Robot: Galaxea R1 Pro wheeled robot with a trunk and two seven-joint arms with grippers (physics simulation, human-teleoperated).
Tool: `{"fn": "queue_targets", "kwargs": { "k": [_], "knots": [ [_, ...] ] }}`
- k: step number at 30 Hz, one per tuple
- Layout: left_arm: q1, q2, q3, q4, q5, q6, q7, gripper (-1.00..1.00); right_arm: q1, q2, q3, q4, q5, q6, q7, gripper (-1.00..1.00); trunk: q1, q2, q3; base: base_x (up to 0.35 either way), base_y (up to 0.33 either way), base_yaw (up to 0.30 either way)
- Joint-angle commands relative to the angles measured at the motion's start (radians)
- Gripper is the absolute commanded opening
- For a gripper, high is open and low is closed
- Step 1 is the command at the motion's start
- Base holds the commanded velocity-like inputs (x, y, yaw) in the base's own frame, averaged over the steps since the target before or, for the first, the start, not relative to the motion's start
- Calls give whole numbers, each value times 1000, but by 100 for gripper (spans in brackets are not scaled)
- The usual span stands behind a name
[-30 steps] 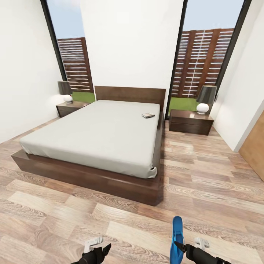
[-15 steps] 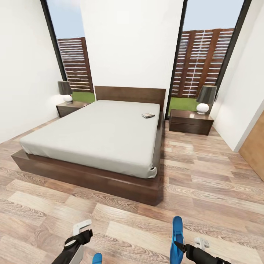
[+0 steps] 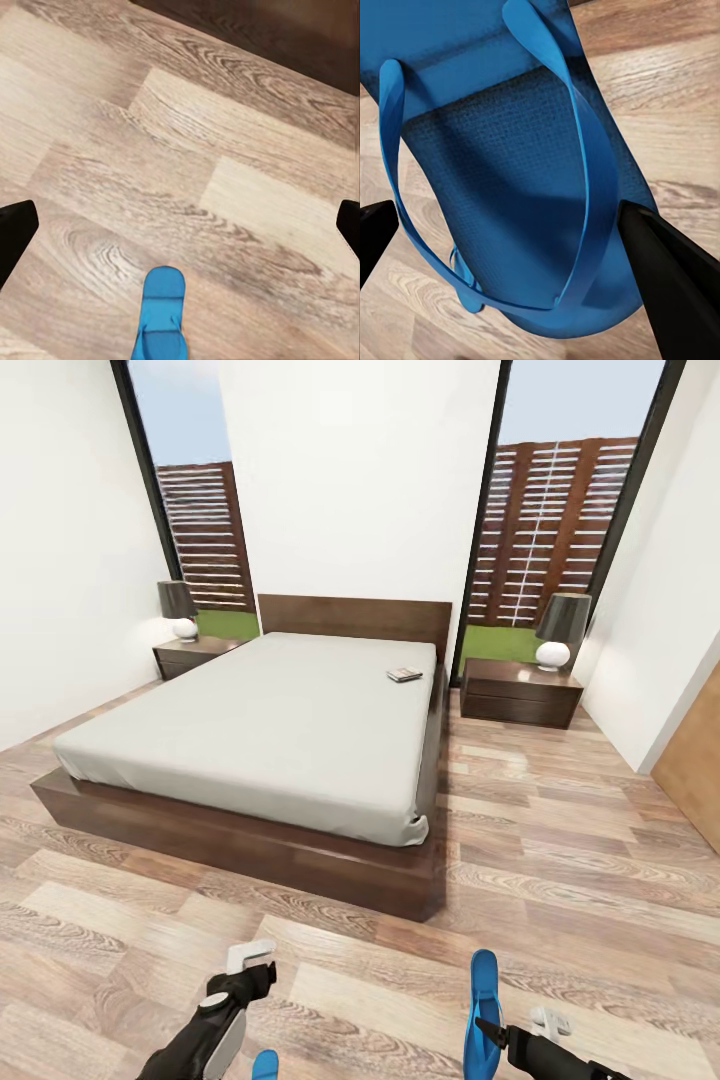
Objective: In the bedroom, move the book from the bed onto either nightstand, and place the two sandals side by side next to the bed.
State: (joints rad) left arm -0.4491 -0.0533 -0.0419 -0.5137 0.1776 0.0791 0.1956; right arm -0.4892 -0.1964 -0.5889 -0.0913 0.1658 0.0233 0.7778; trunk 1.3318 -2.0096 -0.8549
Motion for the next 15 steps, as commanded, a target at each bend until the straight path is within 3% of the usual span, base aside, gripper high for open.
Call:
{"fn": "queue_targets", "kwargs": {
  "k": [1,12,15],
  "knots": [
    [-1,0,-5,-2,9,2,7,100,0,0,-9,-1,9,3,4,-100,0,0,-1,0,0,0],
    [-2,1,-3,-1,17,3,11,100,0,1,-10,-14,7,3,5,-100,0,0,-1,0,0,0],
    [-2,0,-3,-1,17,4,10,100,-4,0,-8,-58,7,20,6,-100,11,-21,-10,0,0,0]
  ]
}}
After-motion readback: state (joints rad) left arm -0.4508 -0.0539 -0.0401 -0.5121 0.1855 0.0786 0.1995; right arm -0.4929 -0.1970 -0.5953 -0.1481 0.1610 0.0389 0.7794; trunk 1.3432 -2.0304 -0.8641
